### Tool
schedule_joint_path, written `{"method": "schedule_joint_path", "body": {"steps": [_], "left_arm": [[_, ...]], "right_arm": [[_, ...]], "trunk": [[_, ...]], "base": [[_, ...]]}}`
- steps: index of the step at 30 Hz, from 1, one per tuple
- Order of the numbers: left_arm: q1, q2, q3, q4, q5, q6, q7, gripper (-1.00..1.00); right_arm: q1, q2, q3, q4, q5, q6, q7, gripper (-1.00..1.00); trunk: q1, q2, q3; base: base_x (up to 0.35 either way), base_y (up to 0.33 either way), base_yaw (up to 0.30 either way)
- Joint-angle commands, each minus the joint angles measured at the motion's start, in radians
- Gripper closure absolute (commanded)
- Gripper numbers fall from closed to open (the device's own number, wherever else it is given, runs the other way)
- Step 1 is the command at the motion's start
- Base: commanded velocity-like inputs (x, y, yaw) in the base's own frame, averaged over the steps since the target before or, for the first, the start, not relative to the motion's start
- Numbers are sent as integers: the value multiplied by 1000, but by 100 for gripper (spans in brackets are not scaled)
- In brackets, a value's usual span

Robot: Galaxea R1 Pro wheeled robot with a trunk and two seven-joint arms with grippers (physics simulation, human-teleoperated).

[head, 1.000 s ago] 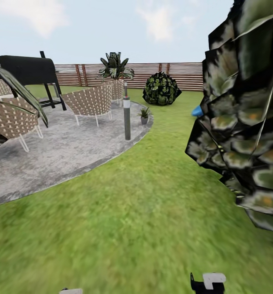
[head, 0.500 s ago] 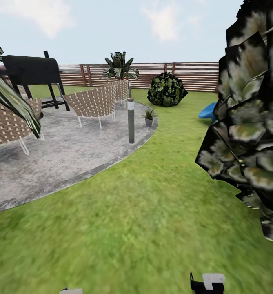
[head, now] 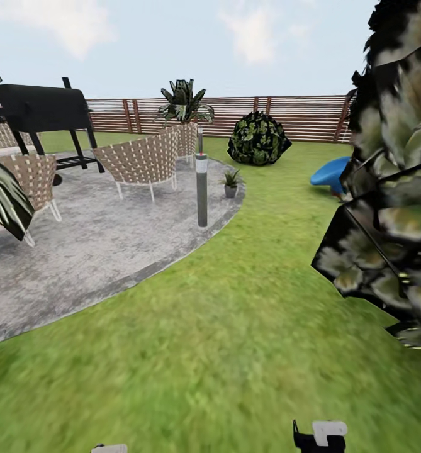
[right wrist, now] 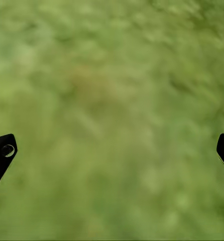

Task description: Pick up the pesticide atomizer in the garden and spray insectifuge to fully cover both potted plants in the garden.

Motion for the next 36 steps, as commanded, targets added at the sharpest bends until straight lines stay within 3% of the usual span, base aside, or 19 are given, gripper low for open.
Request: {"method": "schedule_joint_path", "body": {"steps": [1,11,36], "left_arm": [[-1,0,4,1,-3,-3,0,100],[-1,-1,4,1,-3,-3,0,100],[-1,-2,4,1,-3,-3,0,100]], "right_arm": [[-1,0,-8,1,11,-3,-4,-100],[-1,1,-8,1,11,-3,-5,-100],[-1,-3,-8,0,12,-3,-4,-100]], "trunk": [[0,0,-1],[0,0,-1],[0,0,-1]], "base": [[339,0,0],[339,0,159],[339,0,4]]}}
